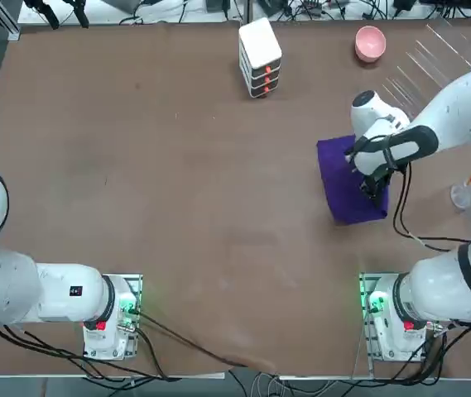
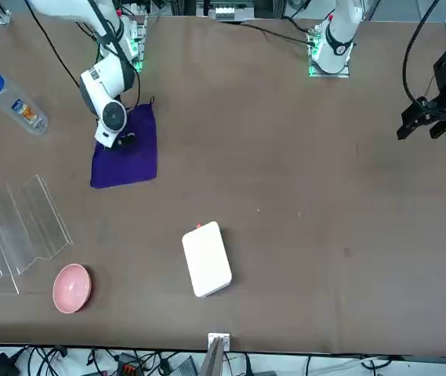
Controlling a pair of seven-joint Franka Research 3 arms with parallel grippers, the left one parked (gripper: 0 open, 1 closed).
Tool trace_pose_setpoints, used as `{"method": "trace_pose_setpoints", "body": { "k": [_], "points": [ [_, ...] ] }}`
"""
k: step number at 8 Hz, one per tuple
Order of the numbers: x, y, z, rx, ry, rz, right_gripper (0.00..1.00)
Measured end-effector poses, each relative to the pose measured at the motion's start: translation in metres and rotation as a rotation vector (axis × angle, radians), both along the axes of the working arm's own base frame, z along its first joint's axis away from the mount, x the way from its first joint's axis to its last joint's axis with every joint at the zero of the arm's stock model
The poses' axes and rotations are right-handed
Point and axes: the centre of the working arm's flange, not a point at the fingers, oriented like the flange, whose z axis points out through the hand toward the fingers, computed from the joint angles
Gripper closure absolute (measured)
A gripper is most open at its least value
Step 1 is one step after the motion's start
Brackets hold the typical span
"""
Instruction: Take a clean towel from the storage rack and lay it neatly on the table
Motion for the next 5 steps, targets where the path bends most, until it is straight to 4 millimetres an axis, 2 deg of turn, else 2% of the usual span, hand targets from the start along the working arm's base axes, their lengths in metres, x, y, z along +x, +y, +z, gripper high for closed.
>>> {"method": "trace_pose_setpoints", "body": {
  "k": [2, 3, 5],
  "points": [
    [0.005, -0.013, 0.006, -0.011, -0.002, -0.031, 0.97],
    [0.007, -0.027, 0.008, -0.024, 0.004, -0.061, 0.97],
    [0.012, -0.075, 0.010, -0.067, 0.001, -0.117, 0.97]
  ]
}}
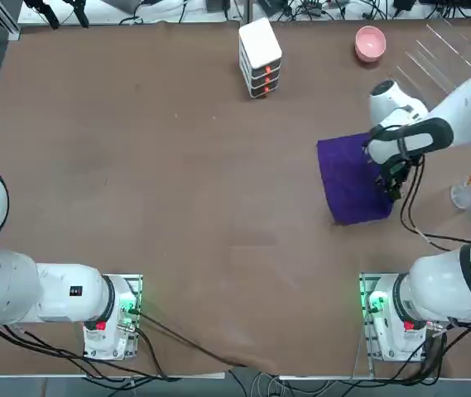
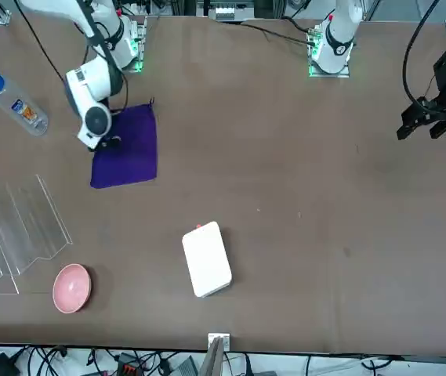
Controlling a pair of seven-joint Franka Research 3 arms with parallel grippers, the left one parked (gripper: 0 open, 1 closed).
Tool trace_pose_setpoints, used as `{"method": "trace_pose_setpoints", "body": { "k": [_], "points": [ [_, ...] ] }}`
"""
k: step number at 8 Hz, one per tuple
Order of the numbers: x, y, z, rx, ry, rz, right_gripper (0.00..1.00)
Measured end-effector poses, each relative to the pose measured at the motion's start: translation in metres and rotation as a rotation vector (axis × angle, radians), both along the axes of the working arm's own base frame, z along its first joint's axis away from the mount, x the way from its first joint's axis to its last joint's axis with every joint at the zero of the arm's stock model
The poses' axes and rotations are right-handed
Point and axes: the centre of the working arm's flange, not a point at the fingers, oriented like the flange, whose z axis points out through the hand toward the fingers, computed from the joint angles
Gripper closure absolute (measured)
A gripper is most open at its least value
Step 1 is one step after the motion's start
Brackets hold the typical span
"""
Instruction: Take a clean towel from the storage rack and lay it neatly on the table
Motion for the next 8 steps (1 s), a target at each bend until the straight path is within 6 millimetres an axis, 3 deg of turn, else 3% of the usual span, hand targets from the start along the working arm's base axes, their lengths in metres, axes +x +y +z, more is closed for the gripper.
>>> {"method": "trace_pose_setpoints", "body": {
  "k": [3, 6, 8],
  "points": [
    [-0.003, -0.068, 0.000, -0.056, 0.018, -0.072, 0.94],
    [-0.006, -0.076, -0.001, -0.064, 0.029, -0.091, 0.42],
    [0.013, -0.071, 0.020, -0.040, -0.058, -0.129, 0.03]
  ]
}}
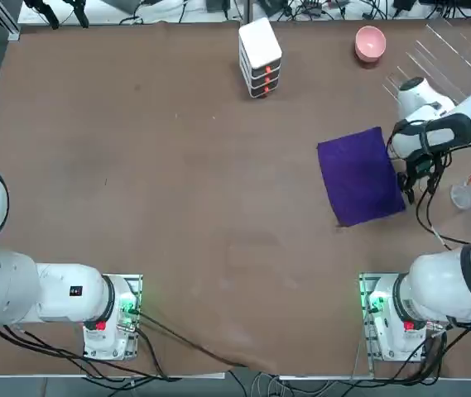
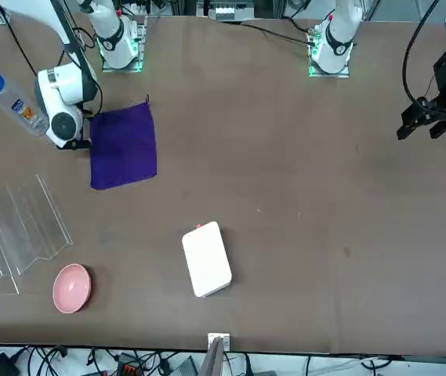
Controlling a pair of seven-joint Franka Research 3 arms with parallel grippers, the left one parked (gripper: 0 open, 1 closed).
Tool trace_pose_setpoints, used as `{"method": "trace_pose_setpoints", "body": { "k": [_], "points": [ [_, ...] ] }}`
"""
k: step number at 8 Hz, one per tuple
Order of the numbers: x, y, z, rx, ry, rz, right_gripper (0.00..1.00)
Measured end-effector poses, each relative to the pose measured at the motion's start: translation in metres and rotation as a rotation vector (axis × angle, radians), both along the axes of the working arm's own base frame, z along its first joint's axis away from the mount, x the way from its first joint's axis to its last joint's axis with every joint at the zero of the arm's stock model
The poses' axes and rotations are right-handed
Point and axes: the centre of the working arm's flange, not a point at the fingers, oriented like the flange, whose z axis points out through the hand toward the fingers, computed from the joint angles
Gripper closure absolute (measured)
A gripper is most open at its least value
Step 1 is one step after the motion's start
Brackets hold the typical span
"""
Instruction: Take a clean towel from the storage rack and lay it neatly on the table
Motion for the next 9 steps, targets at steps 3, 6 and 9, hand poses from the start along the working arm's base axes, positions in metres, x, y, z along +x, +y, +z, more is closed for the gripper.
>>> {"method": "trace_pose_setpoints", "body": {
  "k": [3, 6, 9],
  "points": [
    [0.075, 0.047, 0.109, 0.156, -0.274, -0.168, 0.00],
    [0.146, 0.050, 0.247, 0.283, -0.342, -0.319, 0.00],
    [0.171, 0.048, 0.326, 0.370, -0.392, -0.308, 0.00]
  ]
}}
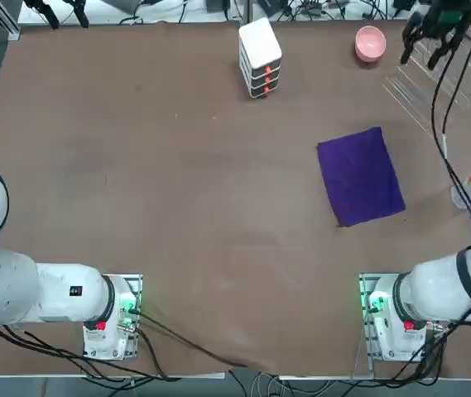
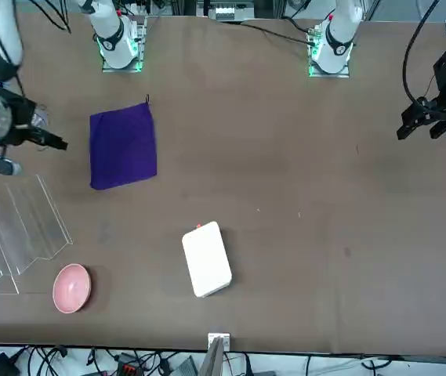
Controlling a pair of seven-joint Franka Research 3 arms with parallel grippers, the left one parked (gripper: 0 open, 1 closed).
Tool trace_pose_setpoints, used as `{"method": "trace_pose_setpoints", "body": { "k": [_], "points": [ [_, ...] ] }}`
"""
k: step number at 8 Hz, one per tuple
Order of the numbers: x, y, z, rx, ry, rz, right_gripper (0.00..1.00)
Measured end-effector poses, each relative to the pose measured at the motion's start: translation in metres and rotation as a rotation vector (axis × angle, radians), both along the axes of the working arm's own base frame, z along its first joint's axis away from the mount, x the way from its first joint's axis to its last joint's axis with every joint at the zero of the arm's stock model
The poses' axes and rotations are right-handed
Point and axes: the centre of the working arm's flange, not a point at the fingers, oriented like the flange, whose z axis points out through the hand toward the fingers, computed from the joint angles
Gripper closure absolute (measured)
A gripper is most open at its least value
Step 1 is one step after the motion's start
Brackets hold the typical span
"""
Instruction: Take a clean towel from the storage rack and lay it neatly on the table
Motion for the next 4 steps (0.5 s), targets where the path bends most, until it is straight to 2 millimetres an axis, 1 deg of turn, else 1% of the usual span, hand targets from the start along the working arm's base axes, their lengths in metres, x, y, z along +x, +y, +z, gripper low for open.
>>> {"method": "trace_pose_setpoints", "body": {
  "k": [1, 2, 3, 4],
  "points": [
    [0.000, 0.009, 0.025, 0.011, -0.037, 0.068, 0.00],
    [-0.005, 0.023, 0.050, 0.018, -0.083, 0.147, 0.00],
    [-0.012, 0.041, 0.065, 0.009, -0.112, 0.196, 0.00],
    [-0.018, 0.052, 0.070, -0.006, -0.126, 0.222, 0.00]
  ]
}}
